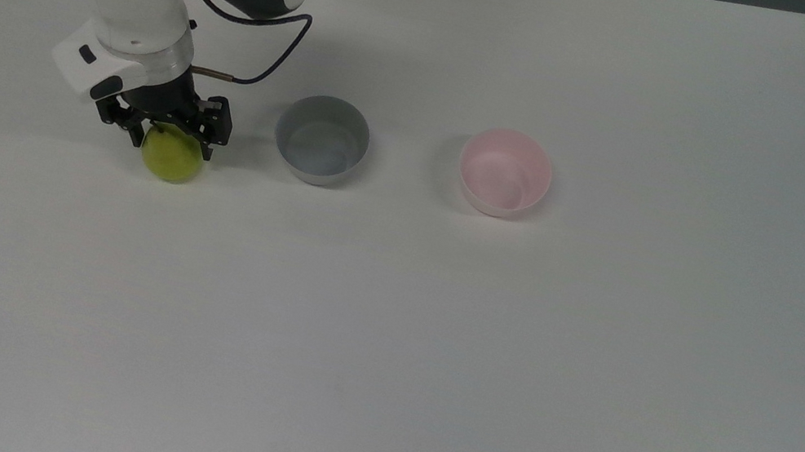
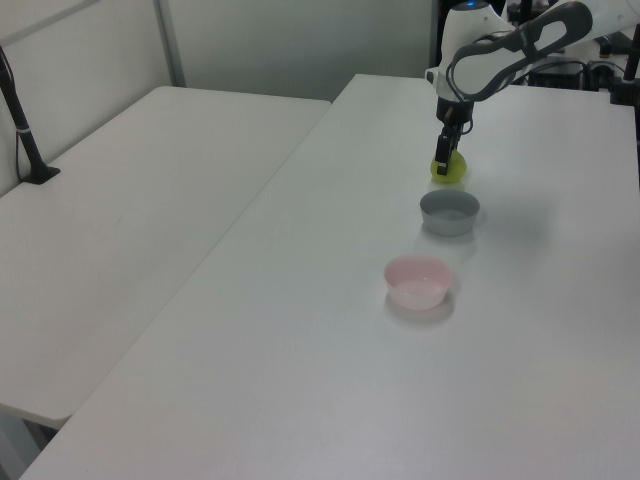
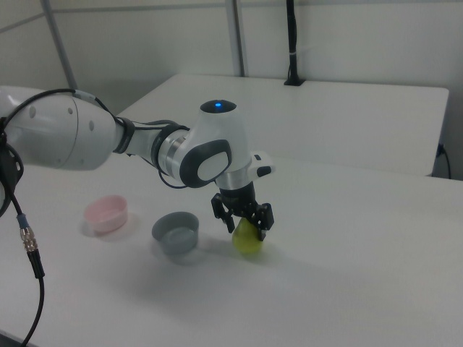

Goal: Place the pear in the bowl
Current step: 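Close the gripper around the pear, then lift the held pear up off the table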

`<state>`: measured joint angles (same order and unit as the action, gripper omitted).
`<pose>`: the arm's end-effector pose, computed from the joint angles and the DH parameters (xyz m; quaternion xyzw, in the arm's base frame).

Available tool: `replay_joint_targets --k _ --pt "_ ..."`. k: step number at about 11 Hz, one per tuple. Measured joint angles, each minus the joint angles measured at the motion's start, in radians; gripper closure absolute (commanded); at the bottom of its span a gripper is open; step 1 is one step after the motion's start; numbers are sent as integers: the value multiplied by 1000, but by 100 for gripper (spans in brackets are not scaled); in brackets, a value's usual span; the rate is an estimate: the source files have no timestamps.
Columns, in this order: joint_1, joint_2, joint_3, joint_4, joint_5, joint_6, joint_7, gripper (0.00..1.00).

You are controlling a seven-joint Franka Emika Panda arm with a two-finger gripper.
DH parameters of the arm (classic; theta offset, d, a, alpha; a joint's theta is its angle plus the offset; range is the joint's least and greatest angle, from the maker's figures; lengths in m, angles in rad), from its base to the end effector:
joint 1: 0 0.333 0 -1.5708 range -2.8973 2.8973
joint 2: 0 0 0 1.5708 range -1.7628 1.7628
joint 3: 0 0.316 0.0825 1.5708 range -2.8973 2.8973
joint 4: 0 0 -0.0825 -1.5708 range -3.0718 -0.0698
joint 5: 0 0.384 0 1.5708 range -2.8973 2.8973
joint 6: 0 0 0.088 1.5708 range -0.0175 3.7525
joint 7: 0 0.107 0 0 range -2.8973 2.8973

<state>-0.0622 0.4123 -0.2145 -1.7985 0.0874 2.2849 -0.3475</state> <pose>0.6339 -0.1661 0.3316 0.9989 0.0187 0.0379 0.0207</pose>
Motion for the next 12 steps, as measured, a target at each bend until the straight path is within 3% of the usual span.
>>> replay_joint_targets --k 6,12 --pt "-1 -15 0 8 0 -24 0 100" --pt "26 -155 4 74 -35 -287 0 100"
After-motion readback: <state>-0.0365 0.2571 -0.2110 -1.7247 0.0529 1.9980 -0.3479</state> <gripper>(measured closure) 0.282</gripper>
